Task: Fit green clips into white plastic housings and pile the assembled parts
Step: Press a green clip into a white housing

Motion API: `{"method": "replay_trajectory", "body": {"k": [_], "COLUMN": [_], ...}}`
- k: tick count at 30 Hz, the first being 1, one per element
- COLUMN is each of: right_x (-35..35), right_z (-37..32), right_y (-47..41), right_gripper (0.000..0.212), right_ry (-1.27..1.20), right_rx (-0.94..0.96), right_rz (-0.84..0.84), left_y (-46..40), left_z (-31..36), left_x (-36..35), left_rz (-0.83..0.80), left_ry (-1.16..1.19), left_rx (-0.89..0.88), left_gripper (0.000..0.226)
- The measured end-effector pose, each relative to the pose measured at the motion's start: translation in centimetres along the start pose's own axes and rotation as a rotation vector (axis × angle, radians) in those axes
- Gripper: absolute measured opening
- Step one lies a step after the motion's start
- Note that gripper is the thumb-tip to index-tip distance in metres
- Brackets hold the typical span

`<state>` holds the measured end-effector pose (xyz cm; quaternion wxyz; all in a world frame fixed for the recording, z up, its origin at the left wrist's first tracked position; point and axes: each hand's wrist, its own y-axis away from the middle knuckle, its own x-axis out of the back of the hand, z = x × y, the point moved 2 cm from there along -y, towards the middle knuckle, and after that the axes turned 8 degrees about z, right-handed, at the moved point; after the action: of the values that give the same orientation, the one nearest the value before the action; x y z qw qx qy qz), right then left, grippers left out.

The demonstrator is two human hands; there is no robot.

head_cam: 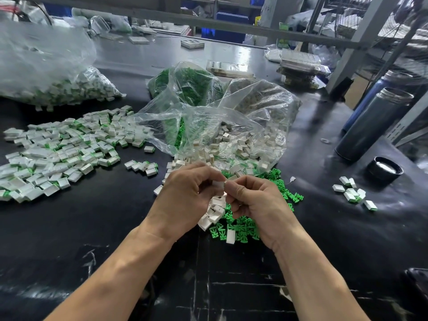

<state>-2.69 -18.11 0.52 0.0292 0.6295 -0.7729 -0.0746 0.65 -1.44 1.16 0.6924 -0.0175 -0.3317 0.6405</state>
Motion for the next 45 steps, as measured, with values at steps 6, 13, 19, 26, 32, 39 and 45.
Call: {"method": "replay_trajectory", "body": {"k": [6, 13, 19, 26, 32, 39, 45], "right_x": [0.3, 0.4, 0.6, 0.6, 0.8, 0.1, -0.3], "right_z": [-0.1, -0.3, -0.3, -0.1, -0.2, -0.1, -0.3], "right_y": [-0.2, 0.0, 0.1, 0.0, -0.1, 0.0, 0.4], "right_gripper": [0.020, 0.014, 0.010, 0.014, 0.015, 0.025, 0.020], "right_ry": [0.004, -0.028, -0.021, 0.006, 0.013, -0.044, -0.075], "right_rx": [-0.009, -0.058, -0.096, -0.096, -0.095, -0.055, -0.021], "right_rz": [-0.037, -0.056, -0.078, -0.090, -0.119, -0.013, 0.039], "left_y": [-0.2, -0.3, -0.4, -0.5, -0.6, 0.1, 0.2], "left_z": [0.2, 0.0, -0.2, -0.2, -0.1, 0.1, 0.0], "left_x": [0.2, 0.2, 0.2, 0.3, 0.2, -0.5, -0.9], "left_rz": [-0.025, -0.047, -0.095, -0.135, -0.160, 0.013, 0.055], "left_ry": [0.008, 0.027, 0.034, 0.025, 0.006, -0.031, -0.018], "left_rx": [-0.017, -0.037, -0.040, -0.065, -0.103, -0.070, -0.021], "left_gripper": [0.022, 0.022, 0.022, 0.023, 0.022, 0.017, 0.018]}}
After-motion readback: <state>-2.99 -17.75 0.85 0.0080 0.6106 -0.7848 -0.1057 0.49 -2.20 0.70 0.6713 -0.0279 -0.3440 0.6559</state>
